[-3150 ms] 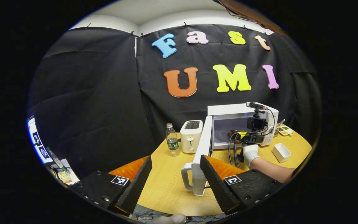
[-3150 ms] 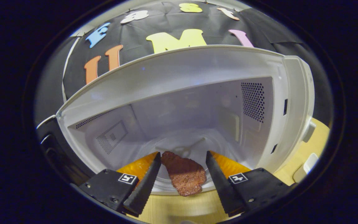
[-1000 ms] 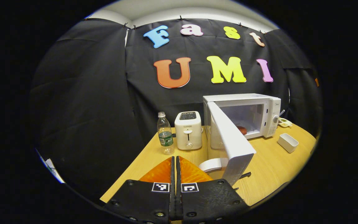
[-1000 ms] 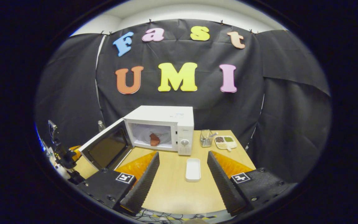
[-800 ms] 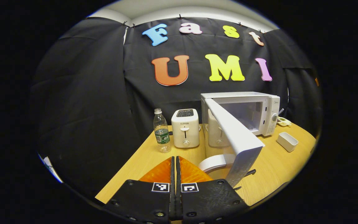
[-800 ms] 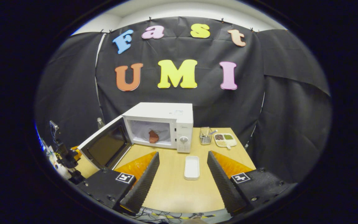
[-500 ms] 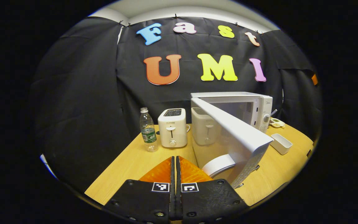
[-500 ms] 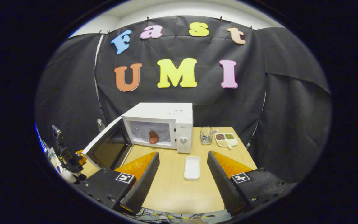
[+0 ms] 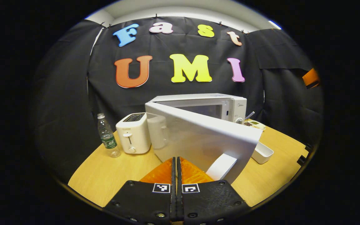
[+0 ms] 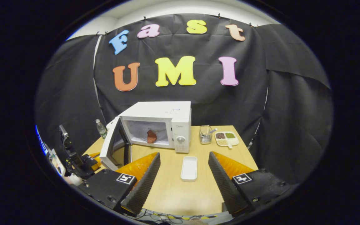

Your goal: Open the microwave oven with the left hand, put the food in, and close the microwave oven.

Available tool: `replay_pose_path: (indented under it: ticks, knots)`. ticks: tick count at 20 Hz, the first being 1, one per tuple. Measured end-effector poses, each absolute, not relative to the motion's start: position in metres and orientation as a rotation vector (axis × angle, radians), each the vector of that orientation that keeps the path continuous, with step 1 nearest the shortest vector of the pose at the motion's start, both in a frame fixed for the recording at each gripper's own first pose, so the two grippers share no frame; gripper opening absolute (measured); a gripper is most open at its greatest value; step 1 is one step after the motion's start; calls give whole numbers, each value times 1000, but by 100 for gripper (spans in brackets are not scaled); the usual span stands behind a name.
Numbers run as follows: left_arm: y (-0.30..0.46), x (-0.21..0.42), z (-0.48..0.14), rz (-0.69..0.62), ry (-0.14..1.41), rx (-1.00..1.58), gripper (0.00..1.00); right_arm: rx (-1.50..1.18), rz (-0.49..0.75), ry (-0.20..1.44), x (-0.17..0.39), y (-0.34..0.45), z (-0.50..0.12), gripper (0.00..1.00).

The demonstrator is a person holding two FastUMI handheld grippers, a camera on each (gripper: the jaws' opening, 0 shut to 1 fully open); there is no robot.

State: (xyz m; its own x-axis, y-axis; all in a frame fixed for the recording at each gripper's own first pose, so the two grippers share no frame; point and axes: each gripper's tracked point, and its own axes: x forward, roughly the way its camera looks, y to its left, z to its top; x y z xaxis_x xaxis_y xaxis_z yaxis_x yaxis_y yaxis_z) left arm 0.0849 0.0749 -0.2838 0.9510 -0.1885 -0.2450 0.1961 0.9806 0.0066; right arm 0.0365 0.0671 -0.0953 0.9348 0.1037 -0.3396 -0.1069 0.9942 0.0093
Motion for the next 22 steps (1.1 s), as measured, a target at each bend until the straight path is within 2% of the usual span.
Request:
replay_pose_path:
  ticks: [1, 2, 5, 6, 7, 8, 9, 10, 11, 12, 13, 14, 15, 16, 17, 18, 19, 20, 21, 22]
  knots:
    - [62, 89, -281, -215, 242, 32, 0, -5, 104, 348, 39, 61, -97, 99]
    - [47, 94, -280, -233, 239, 32, 0, -3, 100, 352, 42, 57, -97, 91]
    - [10, 109, -277, -286, 237, 26, 0, 8, 84, 356, 49, 40, -98, 91]
    - [0, 114, -277, -301, 234, 27, 0, 8, 76, 357, 51, 32, -97, 99]
    - [-10, 119, -278, -316, 235, 27, 0, 10, 68, 359, 54, 27, -99, 91]
    - [-20, 124, -280, -327, 240, 25, 0, 11, 61, 363, 56, 21, -99, 91]
    - [-29, 131, -281, -338, 243, 22, 0, 12, 53, 366, 59, 17, -101, 99]
    - [-37, 138, -282, -346, 246, 20, 0, 14, 46, 372, 61, 12, -102, 91]
    - [-43, 145, -283, -352, 246, 20, 0, 14, 40, 377, 63, 7, -104, 99]
    - [-50, 152, -285, -355, 243, 20, 0, 14, 33, 378, 66, 2, -104, 99]
    - [-57, 160, -287, -358, 245, 18, 0, 13, 24, 381, 68, -4, -105, 91]
    - [-64, 168, -287, -364, 245, 13, 0, 16, 17, 381, 71, -9, -104, 99]
    - [-68, 176, -289, -363, 250, 13, 0, 20, 10, 382, 75, -12, -104, 99]
    - [-73, 183, -290, -364, 250, 13, 0, 22, 4, 381, 78, -15, -102, 91]
    - [-77, 191, -291, -361, 249, 15, 0, 23, 0, 377, 83, -17, -100, 99]
    - [-81, 200, -292, -358, 253, 13, 0, 20, -2, 380, 87, -20, -100, 99]
    - [-85, 207, -293, -354, 254, 7, 0, 19, -2, 382, 90, -22, -101, 90]
    - [-88, 215, -294, -350, 255, 2, 0, 16, -4, 386, 93, -24, -101, 91]
    - [-90, 223, -295, -345, 259, -4, 0, 16, -5, 391, 96, -25, -103, 99]
    - [-95, 230, -296, -342, 262, -8, 0, 18, -6, 395, 99, -27, -104, 99]
